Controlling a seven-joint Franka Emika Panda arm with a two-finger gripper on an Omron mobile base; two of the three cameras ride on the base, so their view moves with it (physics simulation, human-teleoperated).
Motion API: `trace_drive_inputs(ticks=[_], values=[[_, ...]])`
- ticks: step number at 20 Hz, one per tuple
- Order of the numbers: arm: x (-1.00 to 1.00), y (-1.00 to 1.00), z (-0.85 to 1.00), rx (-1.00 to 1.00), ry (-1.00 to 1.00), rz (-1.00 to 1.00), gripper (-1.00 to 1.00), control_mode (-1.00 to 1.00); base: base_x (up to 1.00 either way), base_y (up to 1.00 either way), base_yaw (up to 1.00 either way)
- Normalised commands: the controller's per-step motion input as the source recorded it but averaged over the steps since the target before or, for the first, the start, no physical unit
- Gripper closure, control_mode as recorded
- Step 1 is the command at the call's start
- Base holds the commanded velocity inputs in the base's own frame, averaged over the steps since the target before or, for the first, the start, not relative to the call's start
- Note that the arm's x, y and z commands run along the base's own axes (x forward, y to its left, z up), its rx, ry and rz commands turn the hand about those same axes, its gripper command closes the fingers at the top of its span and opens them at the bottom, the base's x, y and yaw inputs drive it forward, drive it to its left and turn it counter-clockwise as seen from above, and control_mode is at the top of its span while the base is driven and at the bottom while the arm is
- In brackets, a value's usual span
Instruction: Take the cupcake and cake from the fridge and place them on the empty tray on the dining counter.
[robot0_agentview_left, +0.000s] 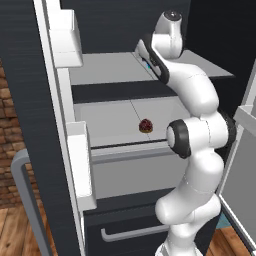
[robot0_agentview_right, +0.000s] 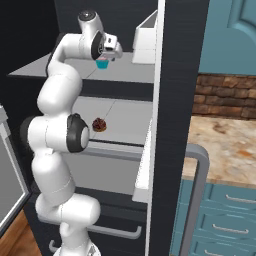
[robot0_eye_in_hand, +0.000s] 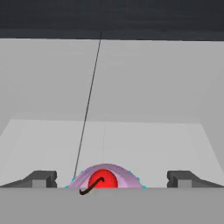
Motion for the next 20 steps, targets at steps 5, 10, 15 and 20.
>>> trace_drive_inputs(ticks=[5, 10, 15, 20], values=[[0.06, 0.0, -0.03, 0.0, 0.04, -0.01, -1.0, -1.0, 0.0, 0.0, 0.0], [-0.08, 0.0, 0.0, 0.0, 0.03, -0.04, 1.0, -1.0, 0.0, 0.0, 0.0], [-0.16, 0.0, -0.38, -0.01, 0.05, -0.04, 1.0, -1.0, 0.0, 0.0, 0.0], [-0.16, 0.0, -0.17, 0.0, 0.0, 0.0, 1.0, -1.0, 0.0, 0.0, 0.0]])
